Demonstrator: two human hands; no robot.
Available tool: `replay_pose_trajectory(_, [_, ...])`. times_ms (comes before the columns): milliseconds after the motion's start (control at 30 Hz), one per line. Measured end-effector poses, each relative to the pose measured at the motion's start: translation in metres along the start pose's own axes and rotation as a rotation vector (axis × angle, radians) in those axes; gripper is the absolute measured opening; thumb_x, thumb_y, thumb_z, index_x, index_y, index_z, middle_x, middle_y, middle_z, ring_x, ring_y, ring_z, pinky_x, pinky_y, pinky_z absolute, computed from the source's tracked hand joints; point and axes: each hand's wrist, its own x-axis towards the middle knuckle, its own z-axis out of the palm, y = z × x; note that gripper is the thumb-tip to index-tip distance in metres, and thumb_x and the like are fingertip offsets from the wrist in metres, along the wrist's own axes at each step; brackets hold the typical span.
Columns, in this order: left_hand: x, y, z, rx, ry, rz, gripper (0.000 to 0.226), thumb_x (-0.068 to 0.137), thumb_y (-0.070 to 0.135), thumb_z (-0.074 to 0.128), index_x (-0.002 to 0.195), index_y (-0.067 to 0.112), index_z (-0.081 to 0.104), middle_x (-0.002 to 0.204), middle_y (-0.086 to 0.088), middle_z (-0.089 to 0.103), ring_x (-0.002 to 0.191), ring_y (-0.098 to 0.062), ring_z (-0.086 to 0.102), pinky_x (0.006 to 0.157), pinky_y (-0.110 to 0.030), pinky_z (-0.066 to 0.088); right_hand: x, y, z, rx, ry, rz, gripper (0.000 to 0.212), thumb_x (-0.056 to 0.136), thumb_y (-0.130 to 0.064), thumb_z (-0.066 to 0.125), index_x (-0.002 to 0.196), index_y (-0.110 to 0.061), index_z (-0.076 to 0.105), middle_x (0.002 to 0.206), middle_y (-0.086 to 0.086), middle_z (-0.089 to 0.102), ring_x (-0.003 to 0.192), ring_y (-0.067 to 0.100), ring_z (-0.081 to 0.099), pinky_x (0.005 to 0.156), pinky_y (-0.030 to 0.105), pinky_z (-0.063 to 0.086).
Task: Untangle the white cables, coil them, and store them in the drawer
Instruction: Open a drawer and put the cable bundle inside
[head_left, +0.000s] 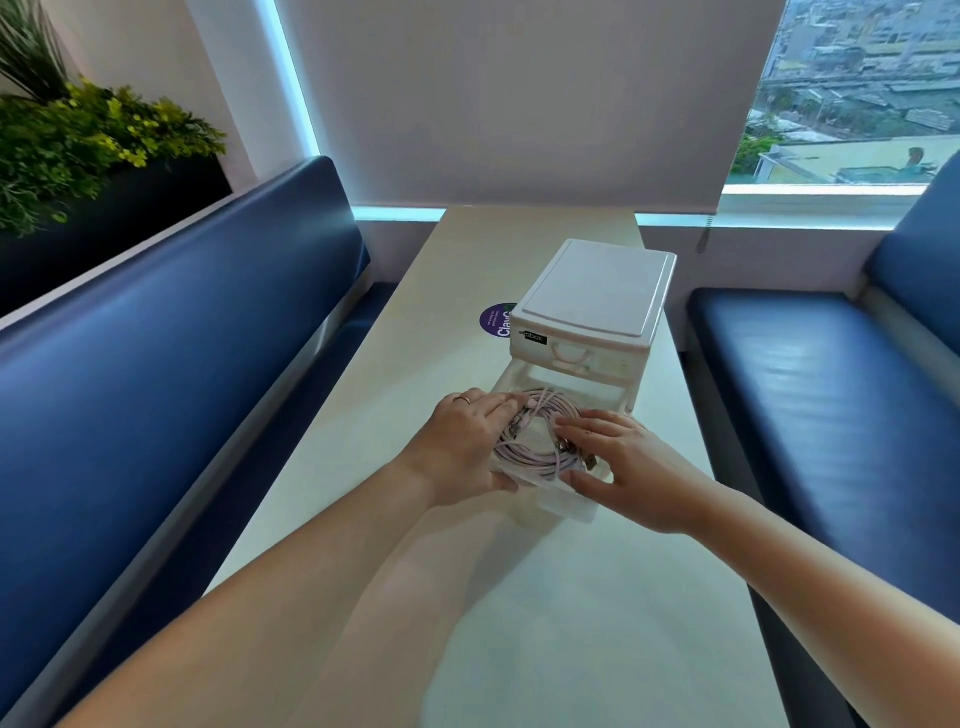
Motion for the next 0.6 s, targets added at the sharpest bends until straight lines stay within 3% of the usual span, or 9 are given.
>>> replay_pose_trajectory(100, [0.006,0.005,-0.008,0.107,-0.116,-0.042,0.11,0.062,0.068,0.074,0.15,0.017,0.034,0.144,0.001,0.04,0.128,-0.022,0.039,0.107,-0.037,0.029,-0.002,-0.002,0.0,-0.122,-0.014,-0.027,0.072,0.083,-0.069,0.02,0.145,-0.036,0.035,0.148,-0.019,0.037,0.139,0.008,0.026,0.115,0.031,0.02])
replay_pose_trajectory(267, [0.009,0.005,-0.011,0.045,-0.115,-0.029,0.089,0.064,0.064,0.075,0.14,0.026,0.049,0.144,0.004,0.038,0.131,-0.02,0.036,0.109,-0.037,0.025,0.0,0.0,0.001,-0.161,-0.023,-0.015,0.074,0.084,-0.067,0.016,0.147,-0.031,0.03,0.152,-0.016,0.031,0.137,0.012,0.026,0.114,0.03,0.021])
replay_pose_trajectory(367, [0.01,0.004,-0.009,0.066,-0.104,-0.03,0.089,0.066,0.065,0.074,0.141,0.025,0.048,0.147,0.004,0.037,0.133,-0.019,0.034,0.11,-0.037,0.024,0.001,0.003,0.0,-0.126,-0.02,-0.013,0.075,0.085,-0.07,0.016,0.148,-0.031,0.028,0.152,-0.015,0.029,0.139,0.011,0.022,0.116,0.03,0.02])
replay_pose_trajectory(500, [0.003,0.001,-0.004,0.055,-0.07,-0.012,0.1,0.071,0.065,0.071,0.151,0.017,0.034,0.155,0.0,0.035,0.139,-0.021,0.033,0.116,-0.037,0.017,-0.01,0.004,0.004,-0.164,-0.074,-0.032,0.094,0.076,-0.086,0.015,0.152,-0.03,0.011,0.157,-0.017,0.006,0.146,0.011,0.001,0.121,0.035,0.004])
replay_pose_trajectory(600, [-0.002,-0.001,0.0,0.15,-0.029,0.036,0.1,0.075,0.067,0.065,0.151,0.01,0.034,0.154,-0.005,0.039,0.138,-0.022,0.041,0.12,-0.043,0.016,-0.012,0.003,0.009,-0.241,-0.012,-0.045,0.097,0.077,-0.085,0.02,0.152,-0.025,0.016,0.158,-0.012,0.012,0.147,0.013,0.01,0.12,0.034,0.009])
